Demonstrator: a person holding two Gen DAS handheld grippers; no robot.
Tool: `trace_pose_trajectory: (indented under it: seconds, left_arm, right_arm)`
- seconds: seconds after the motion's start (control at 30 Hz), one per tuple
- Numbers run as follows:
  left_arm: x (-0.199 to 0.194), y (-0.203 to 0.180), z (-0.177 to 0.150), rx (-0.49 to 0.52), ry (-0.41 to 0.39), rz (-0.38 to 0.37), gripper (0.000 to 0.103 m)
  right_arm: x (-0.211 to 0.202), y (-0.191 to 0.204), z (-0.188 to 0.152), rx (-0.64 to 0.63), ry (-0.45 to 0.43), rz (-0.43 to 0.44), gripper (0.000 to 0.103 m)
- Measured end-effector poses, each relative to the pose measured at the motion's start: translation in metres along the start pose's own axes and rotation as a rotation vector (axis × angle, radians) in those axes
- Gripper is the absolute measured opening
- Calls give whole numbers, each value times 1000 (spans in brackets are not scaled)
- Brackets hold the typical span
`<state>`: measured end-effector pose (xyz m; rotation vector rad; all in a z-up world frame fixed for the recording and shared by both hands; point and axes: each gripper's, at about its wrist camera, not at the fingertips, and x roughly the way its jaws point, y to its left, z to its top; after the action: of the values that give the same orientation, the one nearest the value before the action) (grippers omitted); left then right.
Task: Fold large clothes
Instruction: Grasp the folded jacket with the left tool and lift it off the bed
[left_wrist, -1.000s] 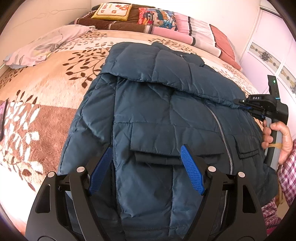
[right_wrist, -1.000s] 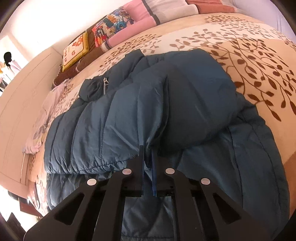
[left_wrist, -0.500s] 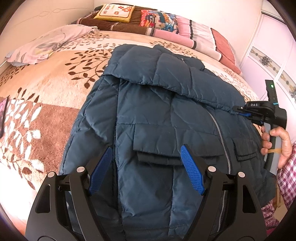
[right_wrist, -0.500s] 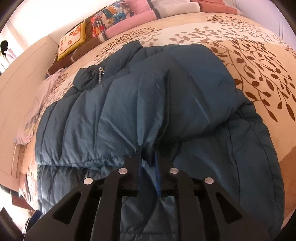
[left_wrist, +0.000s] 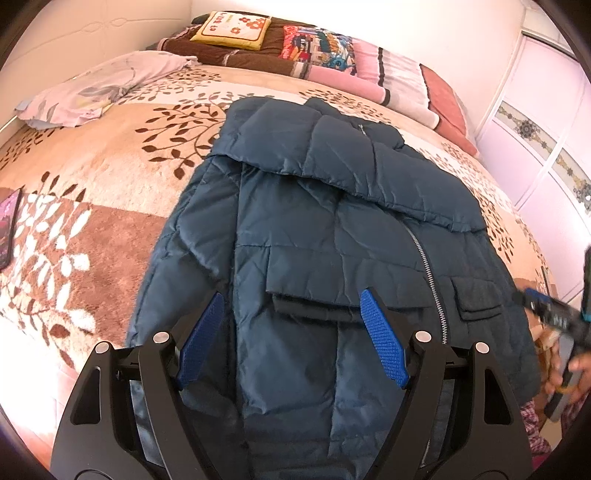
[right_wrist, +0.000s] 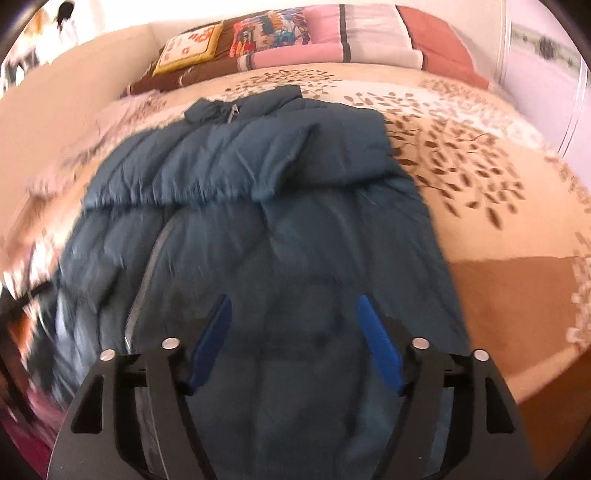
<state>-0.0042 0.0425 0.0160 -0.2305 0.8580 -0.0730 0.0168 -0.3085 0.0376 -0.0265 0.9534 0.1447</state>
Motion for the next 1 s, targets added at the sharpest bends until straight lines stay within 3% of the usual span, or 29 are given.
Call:
trace_pose_trajectory:
  seconds: [0.1, 0.27, 0.53, 0.8, 1.0]
  left_arm:
    - [-6, 3, -1, 31, 11, 13, 80]
    - [-22, 15, -7, 78, 29, 36, 83]
    - [-41, 80, -23, -44, 130, 41, 85]
    - [-19, 105, -54, -153, 273, -46, 86]
    - [-2, 94, -55, -110, 304, -105, 86]
  right_arm:
    - [-13, -9, -19, -22, 13, -49, 76]
    - [-27, -32, -44, 27, 45, -47, 76]
    - [-43, -79, -74, 150, 89, -4, 83]
    - [-35, -115, -101, 300, 175, 101, 84]
    - [-22, -112, -102, 296, 207, 133, 84]
